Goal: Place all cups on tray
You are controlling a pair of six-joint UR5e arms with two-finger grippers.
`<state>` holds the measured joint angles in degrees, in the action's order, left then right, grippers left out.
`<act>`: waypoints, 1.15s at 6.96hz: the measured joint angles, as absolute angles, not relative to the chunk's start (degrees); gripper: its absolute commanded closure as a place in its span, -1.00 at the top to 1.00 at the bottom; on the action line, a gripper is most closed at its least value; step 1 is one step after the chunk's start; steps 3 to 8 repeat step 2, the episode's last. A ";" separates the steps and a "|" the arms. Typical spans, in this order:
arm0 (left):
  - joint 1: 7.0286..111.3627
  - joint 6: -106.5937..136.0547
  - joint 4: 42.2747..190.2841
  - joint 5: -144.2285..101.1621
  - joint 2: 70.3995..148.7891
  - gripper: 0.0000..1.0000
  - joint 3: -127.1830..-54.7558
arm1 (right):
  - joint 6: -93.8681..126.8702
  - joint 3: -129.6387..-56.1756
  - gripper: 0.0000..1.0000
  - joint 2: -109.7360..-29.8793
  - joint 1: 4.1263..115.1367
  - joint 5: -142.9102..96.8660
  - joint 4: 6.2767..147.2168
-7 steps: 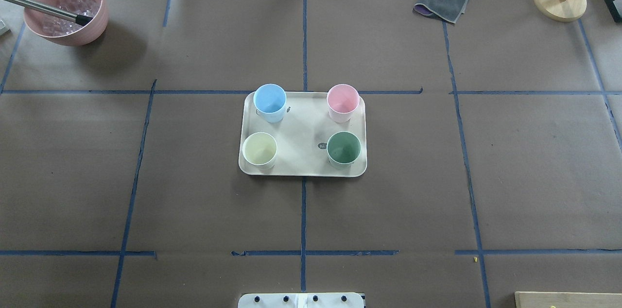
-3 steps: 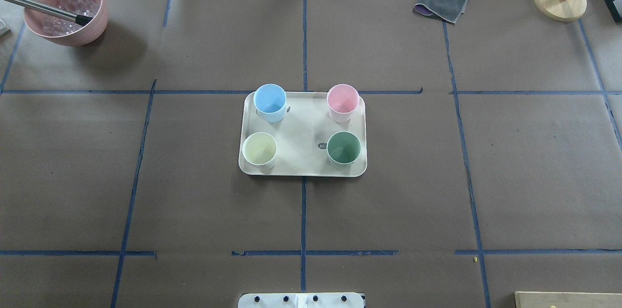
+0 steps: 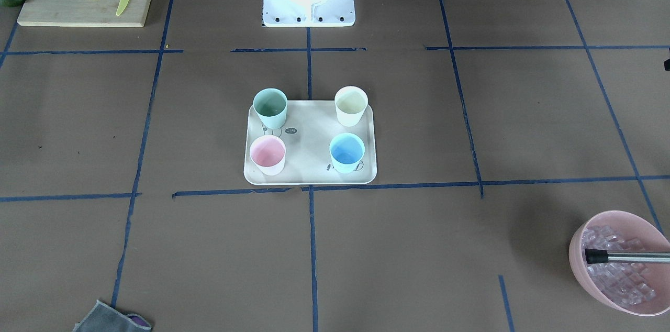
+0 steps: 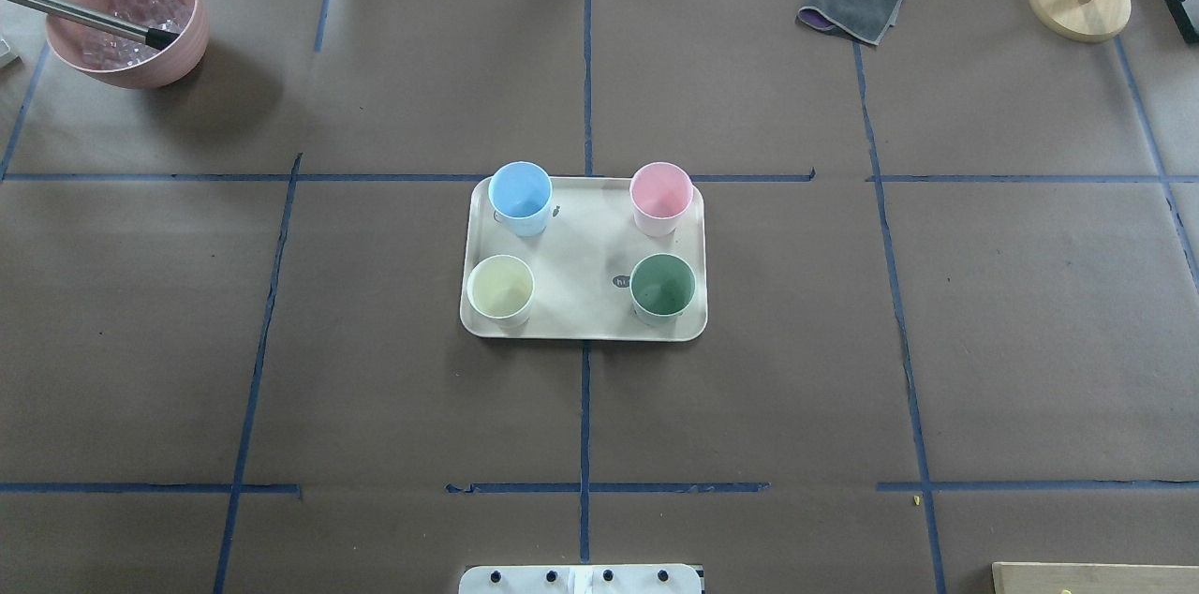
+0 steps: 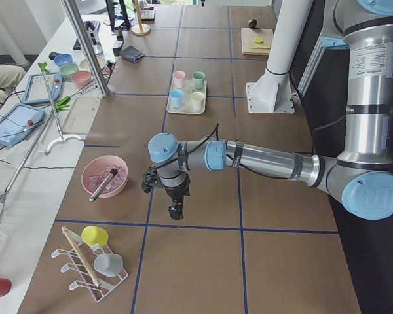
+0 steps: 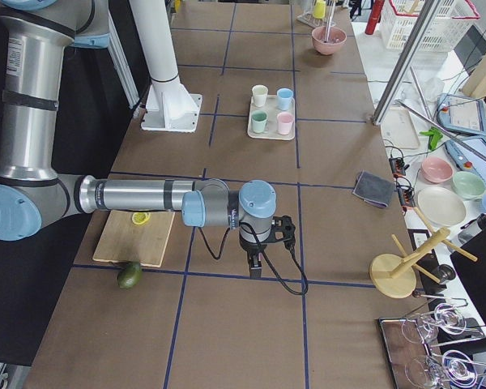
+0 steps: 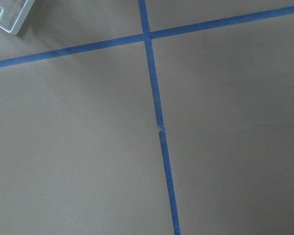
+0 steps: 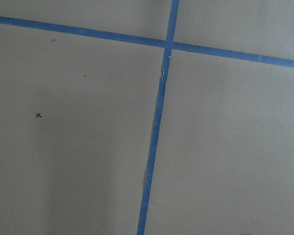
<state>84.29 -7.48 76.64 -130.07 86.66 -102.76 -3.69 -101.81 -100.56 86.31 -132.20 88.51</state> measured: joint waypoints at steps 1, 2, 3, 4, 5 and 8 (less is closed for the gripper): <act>84.29 -7.48 76.64 -130.07 86.54 0.99 -102.83 | -3.69 -101.83 0.99 -100.60 86.31 -132.22 88.51; 84.29 -7.47 76.62 -130.08 86.43 0.99 -102.88 | -3.69 -101.85 0.99 -100.62 86.31 -132.21 88.51; 84.29 -7.47 76.62 -130.08 86.43 0.99 -102.88 | -3.69 -101.85 0.99 -100.62 86.31 -132.21 88.51; 84.29 -7.47 76.62 -130.08 86.43 0.99 -102.88 | -3.69 -101.85 0.99 -100.62 86.31 -132.21 88.51; 84.29 -7.47 76.62 -130.08 86.43 0.99 -102.88 | -3.69 -101.85 0.99 -100.62 86.31 -132.21 88.51; 84.29 -7.47 76.62 -130.08 86.43 0.99 -102.88 | -3.69 -101.85 0.99 -100.62 86.31 -132.21 88.51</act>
